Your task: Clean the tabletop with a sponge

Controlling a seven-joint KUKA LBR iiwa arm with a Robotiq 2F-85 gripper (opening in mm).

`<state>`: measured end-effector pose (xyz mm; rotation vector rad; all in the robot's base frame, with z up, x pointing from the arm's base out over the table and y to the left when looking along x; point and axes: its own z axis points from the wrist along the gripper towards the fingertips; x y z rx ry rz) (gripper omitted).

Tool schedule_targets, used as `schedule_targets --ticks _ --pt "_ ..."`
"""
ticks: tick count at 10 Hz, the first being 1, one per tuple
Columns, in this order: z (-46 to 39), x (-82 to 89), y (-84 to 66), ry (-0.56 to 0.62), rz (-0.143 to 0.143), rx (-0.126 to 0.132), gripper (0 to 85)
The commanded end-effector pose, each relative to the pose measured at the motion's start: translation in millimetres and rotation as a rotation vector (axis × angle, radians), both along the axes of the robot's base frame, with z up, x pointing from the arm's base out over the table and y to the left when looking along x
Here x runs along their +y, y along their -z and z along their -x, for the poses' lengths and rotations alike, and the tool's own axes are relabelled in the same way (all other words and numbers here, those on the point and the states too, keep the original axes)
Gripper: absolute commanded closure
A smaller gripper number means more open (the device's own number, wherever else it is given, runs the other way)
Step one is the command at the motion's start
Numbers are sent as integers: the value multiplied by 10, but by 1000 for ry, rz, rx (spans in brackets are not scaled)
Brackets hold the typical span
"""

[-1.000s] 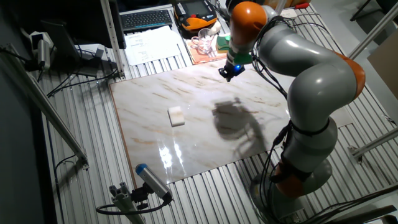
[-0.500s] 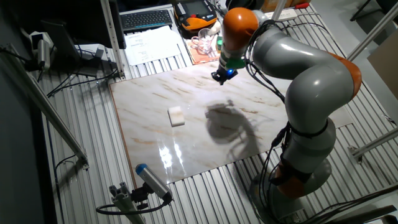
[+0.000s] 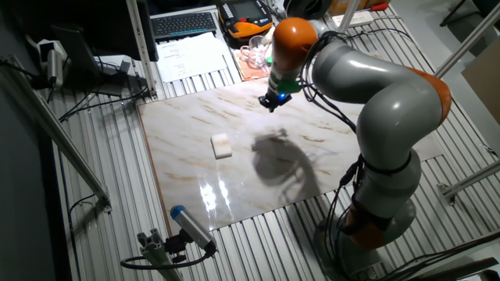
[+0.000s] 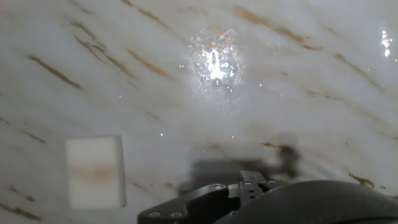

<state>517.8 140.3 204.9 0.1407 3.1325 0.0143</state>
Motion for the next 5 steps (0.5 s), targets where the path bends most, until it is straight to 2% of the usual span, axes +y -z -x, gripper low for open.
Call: schedule_targets --ticks 1,4,5 --pt "11 37 -3 -4 6 1 850" --pt "9 132 13 -23 24 -11 850" --pt "34 147 42 -30 42 -24 850"
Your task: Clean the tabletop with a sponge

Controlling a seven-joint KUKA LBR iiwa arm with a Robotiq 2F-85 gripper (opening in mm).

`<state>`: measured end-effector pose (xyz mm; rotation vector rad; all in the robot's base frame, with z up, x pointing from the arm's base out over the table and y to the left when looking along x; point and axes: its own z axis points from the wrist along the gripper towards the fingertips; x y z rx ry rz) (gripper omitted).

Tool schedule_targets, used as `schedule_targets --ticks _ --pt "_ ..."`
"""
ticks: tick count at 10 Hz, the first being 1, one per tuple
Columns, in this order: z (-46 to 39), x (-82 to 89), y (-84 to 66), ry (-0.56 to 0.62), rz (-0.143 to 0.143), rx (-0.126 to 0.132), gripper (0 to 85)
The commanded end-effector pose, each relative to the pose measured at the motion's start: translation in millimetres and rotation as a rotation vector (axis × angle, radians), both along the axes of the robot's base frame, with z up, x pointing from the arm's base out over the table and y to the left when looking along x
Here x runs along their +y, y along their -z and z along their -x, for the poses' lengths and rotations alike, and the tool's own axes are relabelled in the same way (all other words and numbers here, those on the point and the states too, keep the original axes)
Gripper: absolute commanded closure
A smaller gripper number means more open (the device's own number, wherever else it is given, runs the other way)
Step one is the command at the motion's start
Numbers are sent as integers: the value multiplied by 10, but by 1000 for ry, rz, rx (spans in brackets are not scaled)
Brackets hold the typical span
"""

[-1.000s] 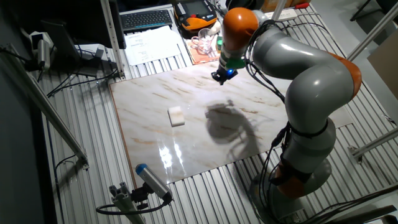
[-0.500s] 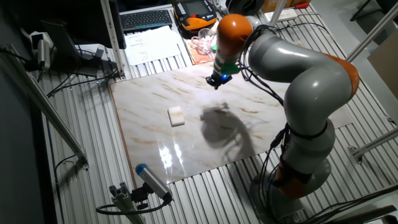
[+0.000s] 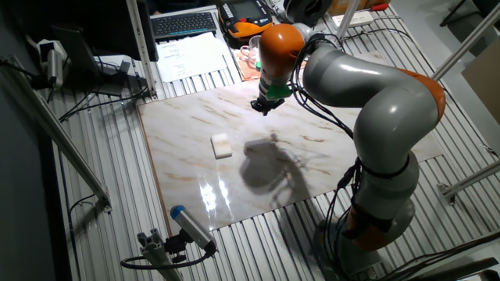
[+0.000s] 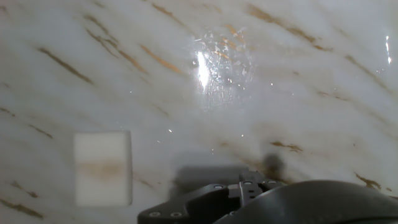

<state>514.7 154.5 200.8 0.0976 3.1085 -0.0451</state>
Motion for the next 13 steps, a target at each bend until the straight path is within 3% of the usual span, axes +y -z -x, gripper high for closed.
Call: schedule_targets --ticks 1,2,3,4,5,6,7,8,9,13 --pt "16 16 11 -9 12 -6 850" --pt "19 24 21 -17 6 -6 850" --pt "44 39 17 -7 24 -7 850" --pt "83 59 7 -6 61 1 850" --pt "118 87 6 -3 65 7 850" --pt "136 101 8 -6 46 10 850" --pt "139 102 24 -10 11 9 850" --pt "133 97 37 -6 -46 10 850" --pt "130 97 46 -11 -71 18 850" --pt "162 118 51 -14 -88 18 850"
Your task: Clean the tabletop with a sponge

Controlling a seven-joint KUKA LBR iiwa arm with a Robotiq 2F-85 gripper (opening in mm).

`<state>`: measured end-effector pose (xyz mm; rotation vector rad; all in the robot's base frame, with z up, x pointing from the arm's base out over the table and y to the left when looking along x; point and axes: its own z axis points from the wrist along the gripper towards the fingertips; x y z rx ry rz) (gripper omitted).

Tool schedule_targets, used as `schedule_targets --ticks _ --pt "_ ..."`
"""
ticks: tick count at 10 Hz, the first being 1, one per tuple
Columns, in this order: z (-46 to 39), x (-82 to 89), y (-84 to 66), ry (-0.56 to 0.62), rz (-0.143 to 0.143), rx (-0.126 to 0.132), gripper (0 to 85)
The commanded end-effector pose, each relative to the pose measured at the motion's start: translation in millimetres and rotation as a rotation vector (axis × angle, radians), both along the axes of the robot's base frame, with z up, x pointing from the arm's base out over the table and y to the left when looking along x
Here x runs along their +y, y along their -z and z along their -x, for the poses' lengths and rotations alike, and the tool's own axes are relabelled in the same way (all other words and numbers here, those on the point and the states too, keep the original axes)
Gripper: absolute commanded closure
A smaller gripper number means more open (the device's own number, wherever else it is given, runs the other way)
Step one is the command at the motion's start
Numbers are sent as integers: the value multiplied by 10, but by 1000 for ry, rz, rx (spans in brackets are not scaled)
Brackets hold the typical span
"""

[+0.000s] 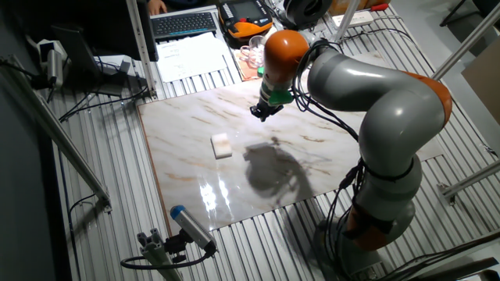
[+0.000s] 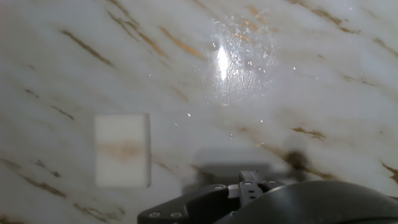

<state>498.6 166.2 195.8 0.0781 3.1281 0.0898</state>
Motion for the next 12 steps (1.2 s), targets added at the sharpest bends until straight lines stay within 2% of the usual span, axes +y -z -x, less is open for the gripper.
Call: schedule_targets --ticks 1,3,5,8,10,12 --pt "1 1 0 4 1 -1 850" --pt "1 1 0 29 -1 -1 850" --pt "1 1 0 37 26 -4 850" --pt "1 1 0 -2 8 15 850" --pt "1 1 0 -34 6 38 850" --pt "1 1 0 -21 -12 52 850"
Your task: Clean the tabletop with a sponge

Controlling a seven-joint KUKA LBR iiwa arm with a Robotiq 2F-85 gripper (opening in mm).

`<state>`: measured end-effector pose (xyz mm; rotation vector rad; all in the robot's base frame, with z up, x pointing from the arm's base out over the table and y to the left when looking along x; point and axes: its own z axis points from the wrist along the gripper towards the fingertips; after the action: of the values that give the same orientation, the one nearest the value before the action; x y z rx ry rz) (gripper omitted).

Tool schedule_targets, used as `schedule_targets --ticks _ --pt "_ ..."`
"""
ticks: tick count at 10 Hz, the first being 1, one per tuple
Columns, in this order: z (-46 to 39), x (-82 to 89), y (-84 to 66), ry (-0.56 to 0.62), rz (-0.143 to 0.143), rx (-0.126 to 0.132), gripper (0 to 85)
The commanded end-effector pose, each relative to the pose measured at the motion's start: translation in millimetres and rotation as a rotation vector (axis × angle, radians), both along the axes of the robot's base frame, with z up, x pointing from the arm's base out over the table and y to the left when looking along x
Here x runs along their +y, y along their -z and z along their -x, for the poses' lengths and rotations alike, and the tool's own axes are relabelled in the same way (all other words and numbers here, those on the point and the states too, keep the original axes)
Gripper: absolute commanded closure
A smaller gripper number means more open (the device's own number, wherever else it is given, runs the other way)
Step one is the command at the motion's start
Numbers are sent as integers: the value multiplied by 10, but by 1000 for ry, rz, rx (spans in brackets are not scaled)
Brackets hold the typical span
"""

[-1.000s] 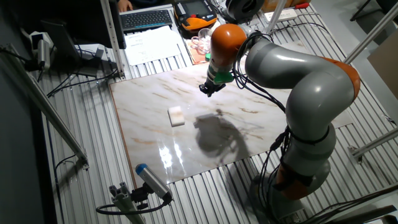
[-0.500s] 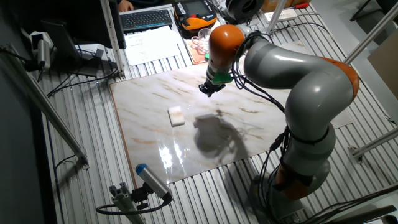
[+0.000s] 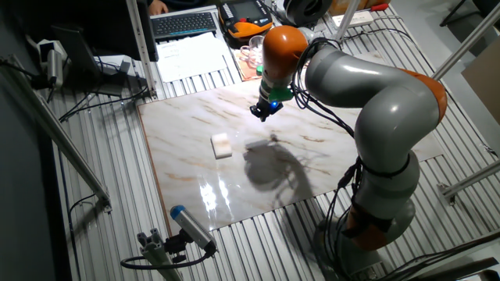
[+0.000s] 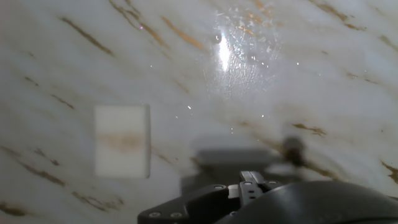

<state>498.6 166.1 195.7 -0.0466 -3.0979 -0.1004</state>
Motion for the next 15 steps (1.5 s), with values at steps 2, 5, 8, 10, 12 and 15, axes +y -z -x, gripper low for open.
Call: schedule_targets --ticks 2,5,8,10,12,15 --pt "1 1 -1 4 13 13 850" --pt "1 1 -1 22 23 20 850" --pt "11 88 31 31 19 8 850" --pt "26 229 65 33 20 -18 850" --pt "39 391 106 39 24 -28 850" --pt "-8 581 169 31 28 -12 850"
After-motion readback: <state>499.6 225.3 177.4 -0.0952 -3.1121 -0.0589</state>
